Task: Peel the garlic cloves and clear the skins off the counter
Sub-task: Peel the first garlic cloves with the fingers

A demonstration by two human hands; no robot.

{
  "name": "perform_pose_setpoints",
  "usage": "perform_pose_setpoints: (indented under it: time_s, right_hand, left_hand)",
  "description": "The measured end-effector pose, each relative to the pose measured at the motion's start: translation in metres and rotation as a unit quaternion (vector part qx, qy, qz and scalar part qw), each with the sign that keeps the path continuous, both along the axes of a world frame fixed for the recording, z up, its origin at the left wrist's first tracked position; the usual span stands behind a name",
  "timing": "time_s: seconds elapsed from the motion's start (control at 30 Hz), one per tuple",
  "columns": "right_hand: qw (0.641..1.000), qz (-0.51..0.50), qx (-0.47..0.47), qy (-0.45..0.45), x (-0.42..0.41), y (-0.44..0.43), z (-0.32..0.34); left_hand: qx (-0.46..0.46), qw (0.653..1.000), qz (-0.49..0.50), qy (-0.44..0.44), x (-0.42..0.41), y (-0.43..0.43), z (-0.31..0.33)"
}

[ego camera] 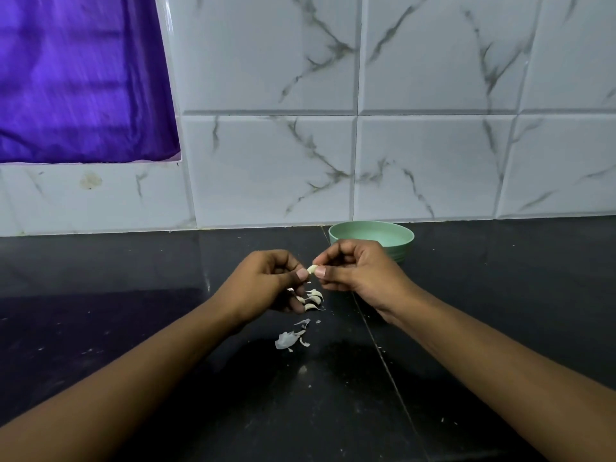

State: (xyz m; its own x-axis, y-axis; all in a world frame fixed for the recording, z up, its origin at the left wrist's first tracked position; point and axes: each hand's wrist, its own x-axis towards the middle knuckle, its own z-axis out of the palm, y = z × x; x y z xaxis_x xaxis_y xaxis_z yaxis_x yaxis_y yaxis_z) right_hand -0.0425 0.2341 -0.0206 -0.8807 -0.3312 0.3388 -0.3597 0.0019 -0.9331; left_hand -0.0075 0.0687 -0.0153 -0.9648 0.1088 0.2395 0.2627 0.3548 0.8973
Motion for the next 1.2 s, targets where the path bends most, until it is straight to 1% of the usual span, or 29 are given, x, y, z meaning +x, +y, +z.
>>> perform_pose_setpoints:
  time_s: [0.07, 0.27, 0.4, 0.5, 0.63, 0.73, 0.83, 0.93, 1.07, 1.13, 1.2]
  right_hand:
    - [1.000, 0.007, 0.007, 0.023, -0.001, 0.000, -0.001]
    - [0.999, 0.035, -0.011, 0.026, 0.000, 0.002, 0.000]
    - [0.998, 0.046, -0.031, 0.015, 0.000, 0.004, 0.002]
    - [0.998, 0.038, -0.051, -0.020, -0.001, 0.009, 0.003]
    - [0.998, 0.029, -0.036, -0.048, -0.003, 0.010, 0.003]
    - [0.997, 0.028, -0.030, -0.069, -0.003, 0.011, 0.003]
    - [0.996, 0.037, -0.011, -0.083, -0.004, 0.011, 0.002]
    - [0.995, 0.049, 0.004, -0.087, -0.004, 0.011, 0.002]
    - [0.994, 0.069, 0.022, -0.084, -0.003, 0.011, 0.003]
    - [0.993, 0.078, 0.032, -0.081, -0.002, 0.011, 0.003]
    - [0.993, 0.084, 0.035, -0.079, -0.002, 0.012, 0.003]
  left_hand:
    - [0.052, 0.996, -0.021, -0.064, 0.000, -0.001, 0.002]
    - [0.143, 0.973, -0.088, -0.160, -0.001, -0.005, 0.003]
    - [0.175, 0.958, -0.118, -0.192, -0.003, -0.009, 0.003]
    - [0.173, 0.960, -0.117, -0.186, -0.003, -0.012, 0.002]
    - [0.104, 0.980, -0.088, -0.146, -0.001, -0.010, 0.002]
    - [0.013, 0.990, -0.079, -0.116, 0.001, -0.015, 0.007]
    - [-0.126, 0.986, -0.086, -0.071, 0.003, -0.023, 0.014]
    - [-0.216, 0.972, -0.086, -0.021, 0.003, -0.027, 0.017]
    - [-0.261, 0.960, -0.098, -0.006, 0.003, -0.028, 0.017]
    - [-0.254, 0.962, -0.101, -0.005, 0.003, -0.027, 0.017]
    - [-0.239, 0.968, -0.080, 0.014, 0.001, -0.028, 0.017]
